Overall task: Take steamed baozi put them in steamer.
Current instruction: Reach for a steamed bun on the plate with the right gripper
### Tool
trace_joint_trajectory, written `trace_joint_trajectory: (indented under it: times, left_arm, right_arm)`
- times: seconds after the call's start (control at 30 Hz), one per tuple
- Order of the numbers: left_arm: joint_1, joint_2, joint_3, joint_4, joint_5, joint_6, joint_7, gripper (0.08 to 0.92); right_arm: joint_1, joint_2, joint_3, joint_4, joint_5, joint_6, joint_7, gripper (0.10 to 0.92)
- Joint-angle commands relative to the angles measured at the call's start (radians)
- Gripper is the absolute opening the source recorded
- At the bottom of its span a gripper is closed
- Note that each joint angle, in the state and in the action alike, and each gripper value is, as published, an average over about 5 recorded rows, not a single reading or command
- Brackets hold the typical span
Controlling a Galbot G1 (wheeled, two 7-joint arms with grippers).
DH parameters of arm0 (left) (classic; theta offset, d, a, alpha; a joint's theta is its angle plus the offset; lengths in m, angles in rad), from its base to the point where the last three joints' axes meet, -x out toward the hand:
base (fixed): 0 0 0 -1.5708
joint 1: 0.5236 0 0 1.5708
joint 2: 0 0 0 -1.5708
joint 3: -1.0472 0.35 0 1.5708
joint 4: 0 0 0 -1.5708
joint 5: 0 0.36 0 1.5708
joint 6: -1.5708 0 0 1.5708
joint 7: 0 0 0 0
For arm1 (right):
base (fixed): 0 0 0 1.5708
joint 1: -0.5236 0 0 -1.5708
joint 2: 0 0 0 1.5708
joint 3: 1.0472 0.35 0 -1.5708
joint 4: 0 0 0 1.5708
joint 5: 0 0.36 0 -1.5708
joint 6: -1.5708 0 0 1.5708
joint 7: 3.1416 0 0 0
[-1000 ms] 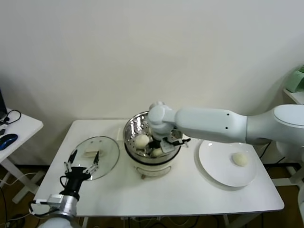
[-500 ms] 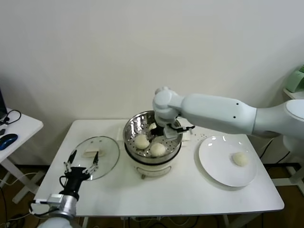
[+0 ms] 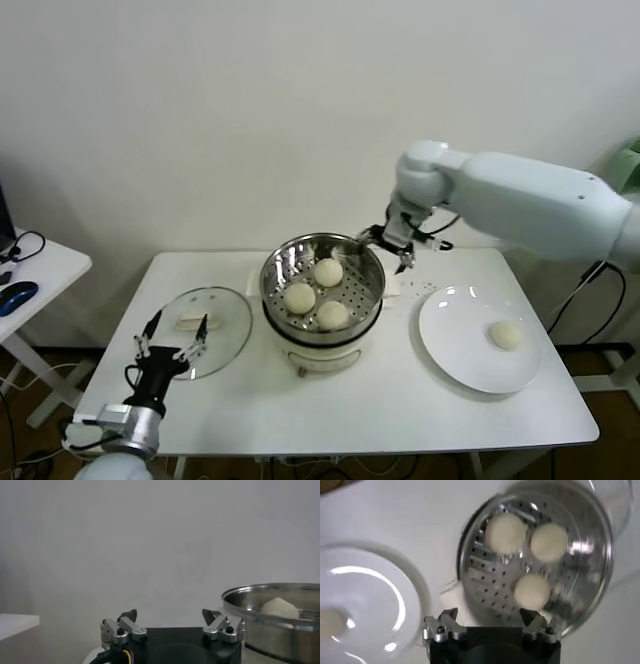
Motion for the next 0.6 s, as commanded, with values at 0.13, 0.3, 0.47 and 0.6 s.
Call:
trace_joint_trajectory:
  times: [0.13,0.3,0.47,0.6]
  left_arm:
    - [0.002,-0.001,0.012,-0.033,-0.034,0.010,-0.004,0.823]
    - [0.003,-0.004,0.018,-0.043,-0.028,0.009,-0.001,0.823]
    - [0.010,-0.005,0.016,-0.040,-0.016,0.003,-0.001,0.823]
    - [0.022,-0.006,0.012,-0.045,-0.011,0.001,-0.001,0.823]
  right_arm:
    - [-0.047,-0.390,-0.053,-0.049,0.166,-0.320,0.013,0.823]
    - [-0.230,-0.467,0.072,-0.078,0.018,-0.275,0.004,0.823]
    - [-0.478,-0.470,0.313,-0.168,-0.184,-0.164,-0.022,0.823]
    - [-0.635,-0.429,0.463,-0.253,-0.271,-0.116,-0.018,0.823]
